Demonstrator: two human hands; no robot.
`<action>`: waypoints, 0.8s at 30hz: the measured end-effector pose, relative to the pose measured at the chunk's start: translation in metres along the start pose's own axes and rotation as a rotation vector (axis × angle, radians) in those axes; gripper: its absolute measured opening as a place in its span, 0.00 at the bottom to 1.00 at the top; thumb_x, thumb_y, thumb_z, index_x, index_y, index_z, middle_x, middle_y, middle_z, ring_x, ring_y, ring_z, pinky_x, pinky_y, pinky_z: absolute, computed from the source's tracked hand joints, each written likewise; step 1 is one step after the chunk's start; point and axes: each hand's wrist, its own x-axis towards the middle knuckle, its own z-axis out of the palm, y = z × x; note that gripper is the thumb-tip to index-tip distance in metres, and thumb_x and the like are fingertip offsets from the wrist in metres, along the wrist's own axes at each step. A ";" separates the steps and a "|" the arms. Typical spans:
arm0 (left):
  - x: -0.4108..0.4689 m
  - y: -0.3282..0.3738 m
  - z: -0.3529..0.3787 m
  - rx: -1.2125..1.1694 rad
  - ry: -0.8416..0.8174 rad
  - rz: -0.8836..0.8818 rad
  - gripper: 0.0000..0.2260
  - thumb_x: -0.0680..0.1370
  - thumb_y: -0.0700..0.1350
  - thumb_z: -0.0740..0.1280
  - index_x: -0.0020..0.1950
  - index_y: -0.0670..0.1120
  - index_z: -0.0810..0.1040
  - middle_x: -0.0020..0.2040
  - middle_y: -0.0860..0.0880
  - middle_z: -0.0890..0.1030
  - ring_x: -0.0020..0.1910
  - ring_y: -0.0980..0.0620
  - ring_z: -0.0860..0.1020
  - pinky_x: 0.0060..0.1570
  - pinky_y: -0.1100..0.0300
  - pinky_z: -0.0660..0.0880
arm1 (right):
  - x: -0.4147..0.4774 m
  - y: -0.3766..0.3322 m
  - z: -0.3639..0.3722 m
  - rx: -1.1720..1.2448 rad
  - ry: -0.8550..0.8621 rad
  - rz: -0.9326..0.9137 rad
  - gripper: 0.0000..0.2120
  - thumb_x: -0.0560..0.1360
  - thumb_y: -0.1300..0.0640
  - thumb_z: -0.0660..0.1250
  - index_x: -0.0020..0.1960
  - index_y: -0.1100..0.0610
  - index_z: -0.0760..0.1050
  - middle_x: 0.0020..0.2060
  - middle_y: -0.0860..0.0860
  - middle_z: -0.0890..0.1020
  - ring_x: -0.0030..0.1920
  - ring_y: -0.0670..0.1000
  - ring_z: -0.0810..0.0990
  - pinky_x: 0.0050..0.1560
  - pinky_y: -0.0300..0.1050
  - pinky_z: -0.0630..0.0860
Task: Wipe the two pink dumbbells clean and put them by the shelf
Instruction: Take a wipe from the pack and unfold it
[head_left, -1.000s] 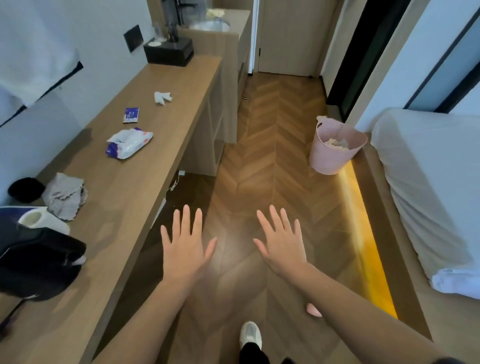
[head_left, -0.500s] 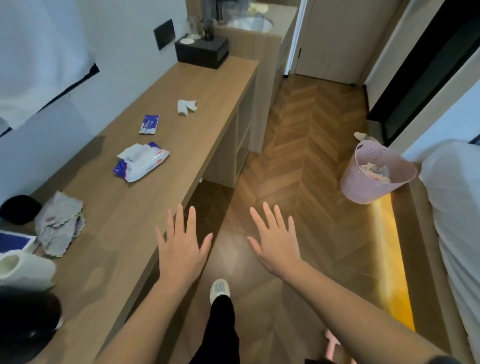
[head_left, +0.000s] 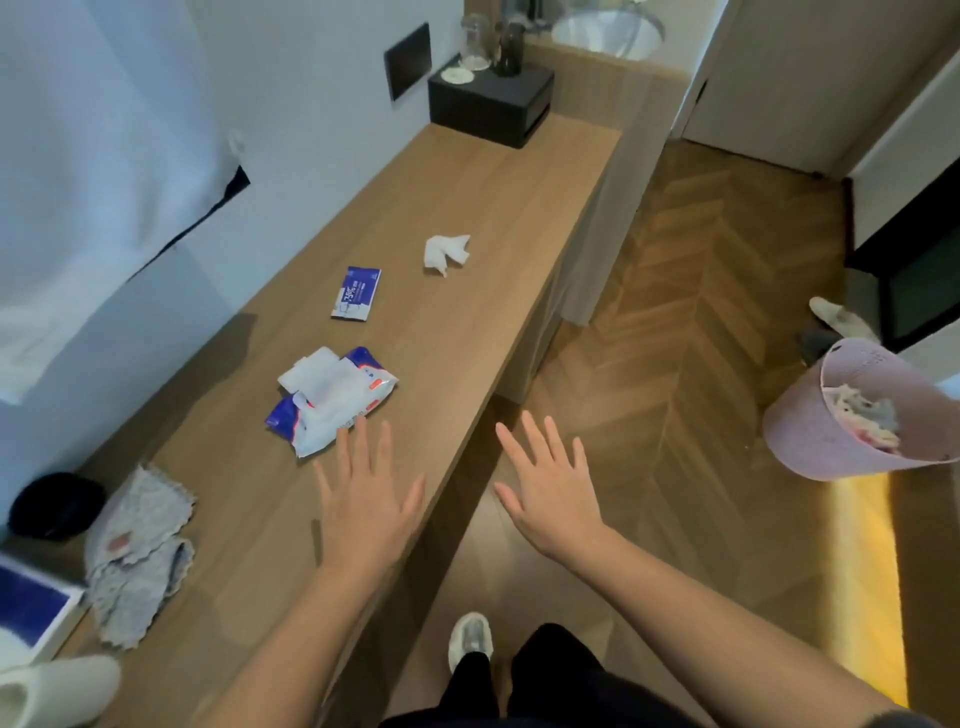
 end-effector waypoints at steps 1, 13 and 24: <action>0.007 -0.004 0.000 0.008 -0.001 -0.021 0.31 0.80 0.61 0.54 0.77 0.43 0.67 0.77 0.39 0.65 0.76 0.38 0.63 0.69 0.35 0.63 | 0.012 -0.002 -0.002 -0.005 -0.019 -0.019 0.32 0.82 0.38 0.49 0.80 0.44 0.41 0.81 0.51 0.44 0.80 0.57 0.41 0.78 0.63 0.46; 0.075 -0.029 -0.001 -0.052 -0.012 -0.436 0.34 0.82 0.61 0.55 0.82 0.48 0.48 0.82 0.46 0.49 0.81 0.44 0.45 0.76 0.38 0.48 | 0.178 -0.044 -0.033 -0.066 -0.133 -0.407 0.32 0.81 0.40 0.53 0.80 0.44 0.45 0.81 0.52 0.47 0.80 0.58 0.45 0.77 0.61 0.48; 0.127 -0.053 0.000 -0.071 -0.042 -0.602 0.30 0.83 0.59 0.51 0.82 0.48 0.50 0.82 0.44 0.48 0.81 0.42 0.45 0.75 0.37 0.46 | 0.260 -0.099 -0.026 -0.088 -0.200 -0.605 0.31 0.83 0.42 0.53 0.81 0.47 0.44 0.81 0.52 0.46 0.80 0.59 0.43 0.77 0.60 0.49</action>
